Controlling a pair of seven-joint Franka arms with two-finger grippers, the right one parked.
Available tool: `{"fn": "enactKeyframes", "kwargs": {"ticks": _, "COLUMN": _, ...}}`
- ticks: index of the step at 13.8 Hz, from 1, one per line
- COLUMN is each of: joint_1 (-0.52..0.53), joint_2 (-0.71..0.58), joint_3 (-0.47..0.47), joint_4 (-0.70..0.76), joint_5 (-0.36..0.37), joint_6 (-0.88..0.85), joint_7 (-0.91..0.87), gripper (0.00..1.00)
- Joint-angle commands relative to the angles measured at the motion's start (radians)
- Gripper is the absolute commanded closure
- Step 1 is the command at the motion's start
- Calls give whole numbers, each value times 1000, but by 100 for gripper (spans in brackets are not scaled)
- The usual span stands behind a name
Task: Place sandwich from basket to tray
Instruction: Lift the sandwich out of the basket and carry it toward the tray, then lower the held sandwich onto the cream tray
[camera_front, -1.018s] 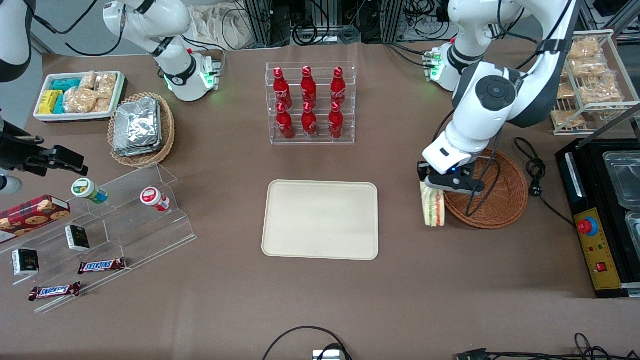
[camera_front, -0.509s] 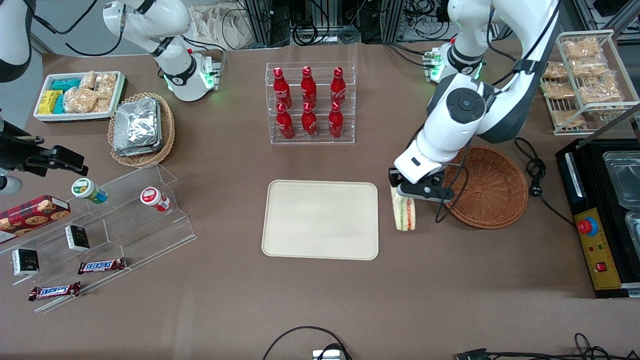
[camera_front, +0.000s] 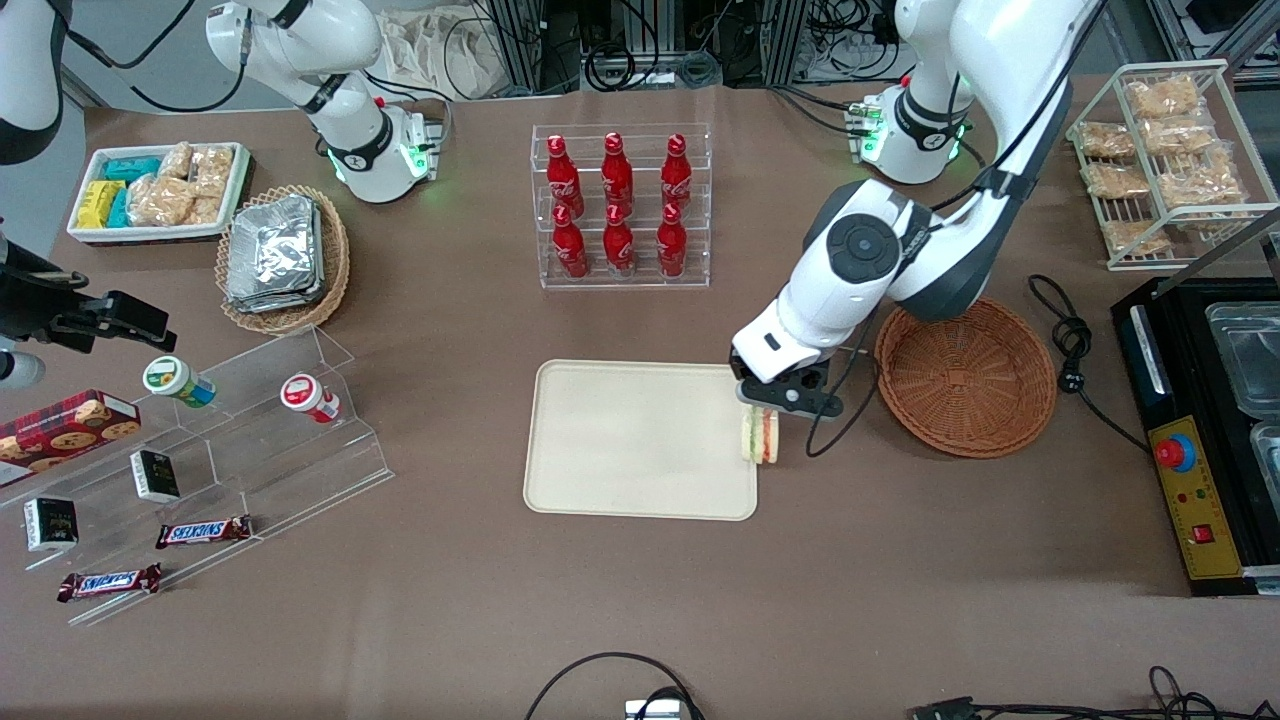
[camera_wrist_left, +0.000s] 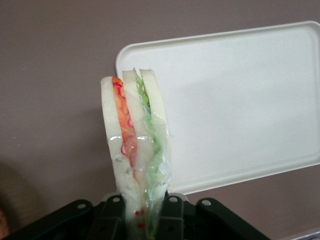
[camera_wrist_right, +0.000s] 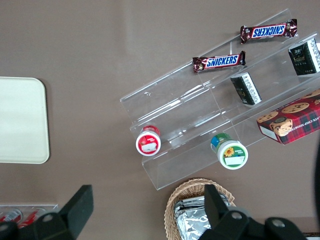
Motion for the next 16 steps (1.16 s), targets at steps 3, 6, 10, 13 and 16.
{"fn": "enactKeyframes", "kwargs": {"ticks": 3, "joint_1": -36, "joint_2": 131, "joint_3": 3, "joint_4": 115, "joint_5": 56, "joint_6": -25, "joint_7": -29, "gripper": 81}}
{"fn": "enactKeyframes", "kwargs": {"ticks": 6, "joint_1": -74, "joint_2": 206, "joint_3": 9, "joint_4": 176, "joint_5": 65, "joint_6": -22, "joint_7": -67, "gripper": 81}}
{"fn": "enactKeyframes", "kwargs": {"ticks": 10, "joint_1": -100, "joint_2": 289, "joint_3": 11, "joint_4": 212, "joint_5": 253, "joint_6": -17, "joint_7": -225, "gripper": 81}}
{"fn": "enactKeyframes", "kwargs": {"ticks": 13, "joint_1": -100, "joint_2": 316, "joint_3": 11, "joint_4": 212, "joint_5": 257, "joint_6": 7, "joint_7": -230, "gripper": 81}}
{"fn": "enactKeyframes", "kwargs": {"ticks": 16, "joint_1": -102, "joint_2": 328, "joint_3": 11, "joint_4": 212, "joint_5": 257, "joint_6": 9, "joint_7": -230, "gripper": 81}}
